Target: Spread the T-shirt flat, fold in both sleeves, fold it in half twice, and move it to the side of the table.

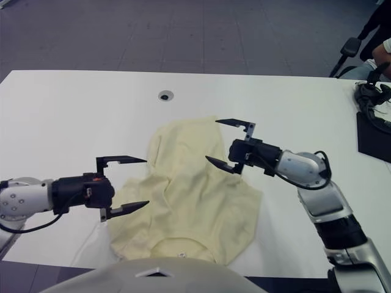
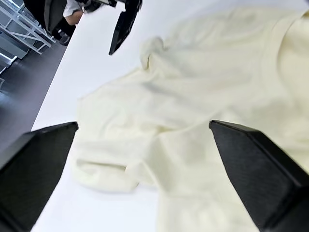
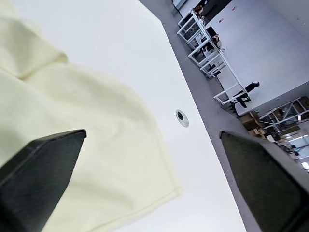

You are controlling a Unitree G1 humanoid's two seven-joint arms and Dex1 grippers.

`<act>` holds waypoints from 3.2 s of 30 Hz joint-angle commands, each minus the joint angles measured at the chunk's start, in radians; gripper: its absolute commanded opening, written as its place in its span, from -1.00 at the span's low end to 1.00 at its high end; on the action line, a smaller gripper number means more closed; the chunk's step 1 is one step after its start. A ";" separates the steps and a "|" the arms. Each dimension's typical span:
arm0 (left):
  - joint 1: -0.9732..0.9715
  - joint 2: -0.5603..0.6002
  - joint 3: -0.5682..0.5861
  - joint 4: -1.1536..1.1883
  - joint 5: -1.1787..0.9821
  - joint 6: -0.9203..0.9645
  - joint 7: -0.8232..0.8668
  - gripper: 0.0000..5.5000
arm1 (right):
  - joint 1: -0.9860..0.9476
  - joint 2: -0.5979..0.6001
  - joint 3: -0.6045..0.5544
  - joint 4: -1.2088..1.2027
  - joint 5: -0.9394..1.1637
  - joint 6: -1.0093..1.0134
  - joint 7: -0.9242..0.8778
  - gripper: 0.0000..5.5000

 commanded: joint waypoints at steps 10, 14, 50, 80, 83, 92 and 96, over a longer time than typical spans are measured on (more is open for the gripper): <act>-0.047 -0.058 -0.209 0.310 0.586 -0.220 0.168 0.96 | -0.579 0.276 0.314 0.996 -0.607 -0.265 -0.403 0.96; -0.009 -0.065 -0.195 0.301 0.575 -0.222 0.182 0.96 | -0.584 0.235 0.346 1.088 -0.645 -0.301 -0.390 0.96; -0.440 -0.400 -0.128 0.428 0.237 -0.016 0.192 0.96 | -0.249 0.022 0.032 0.601 -0.386 -0.281 -0.285 0.96; -0.908 -0.659 -0.409 1.639 0.631 -0.342 0.542 0.96 | -0.283 0.070 -0.042 0.683 -0.481 -0.286 -0.638 0.96; -0.928 -0.627 -0.400 1.727 0.645 -0.274 0.610 0.96 | -0.250 0.071 -0.047 0.630 -0.447 -0.280 -0.602 0.96; -0.906 -0.569 -0.322 1.762 0.582 -0.199 0.708 0.96 | -0.191 0.077 -0.032 0.571 -0.432 -0.250 -0.543 0.96; -0.888 -0.585 -0.319 1.742 0.576 -0.205 0.714 0.96 | -0.177 0.087 0.009 0.572 -0.445 -0.234 -0.479 0.96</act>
